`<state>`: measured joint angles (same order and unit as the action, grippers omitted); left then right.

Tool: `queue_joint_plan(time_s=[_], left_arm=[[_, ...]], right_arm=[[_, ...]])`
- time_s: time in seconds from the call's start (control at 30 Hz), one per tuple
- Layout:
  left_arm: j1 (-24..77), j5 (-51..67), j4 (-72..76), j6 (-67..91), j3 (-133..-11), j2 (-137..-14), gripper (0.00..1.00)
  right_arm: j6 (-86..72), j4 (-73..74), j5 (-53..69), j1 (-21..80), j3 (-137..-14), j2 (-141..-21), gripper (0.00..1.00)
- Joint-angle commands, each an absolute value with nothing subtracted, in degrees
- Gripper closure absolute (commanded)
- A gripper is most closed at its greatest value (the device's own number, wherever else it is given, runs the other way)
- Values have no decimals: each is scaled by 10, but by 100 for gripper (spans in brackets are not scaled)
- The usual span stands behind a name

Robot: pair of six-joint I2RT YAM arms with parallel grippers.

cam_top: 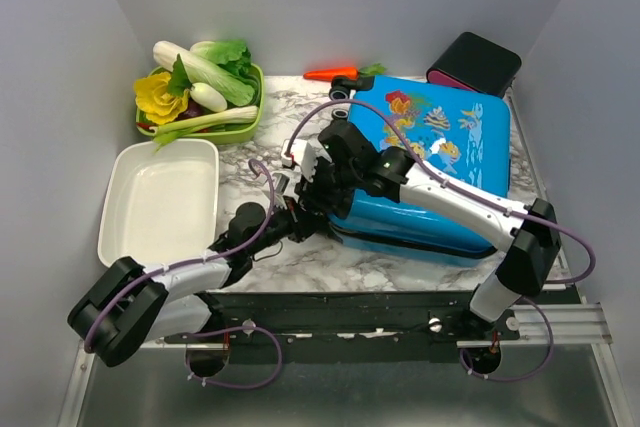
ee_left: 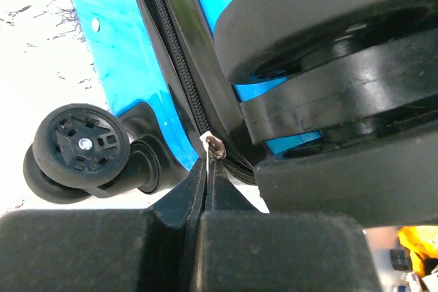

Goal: Open, take out, and arrange the luggage

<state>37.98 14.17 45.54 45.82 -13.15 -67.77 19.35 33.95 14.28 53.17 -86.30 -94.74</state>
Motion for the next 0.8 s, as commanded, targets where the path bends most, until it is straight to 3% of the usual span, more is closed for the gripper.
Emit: queue_joint_plan(time_s=[0.0, 0.2, 0.43, 0.77], left_arm=[[370, 22, 390, 396, -170, -642, 100], [353, -12, 363, 361, -244, -685, 100], [289, 132, 468, 360, -271, -758, 100], [236, 119, 465, 347, -382, -866, 100]], right_arm=[[200, 292, 247, 532, -840, -847, 99], [222, 299, 341, 533, -789, -809, 99], [238, 319, 378, 533, -745, -792, 99], [319, 356, 457, 533, -658, -725, 99]])
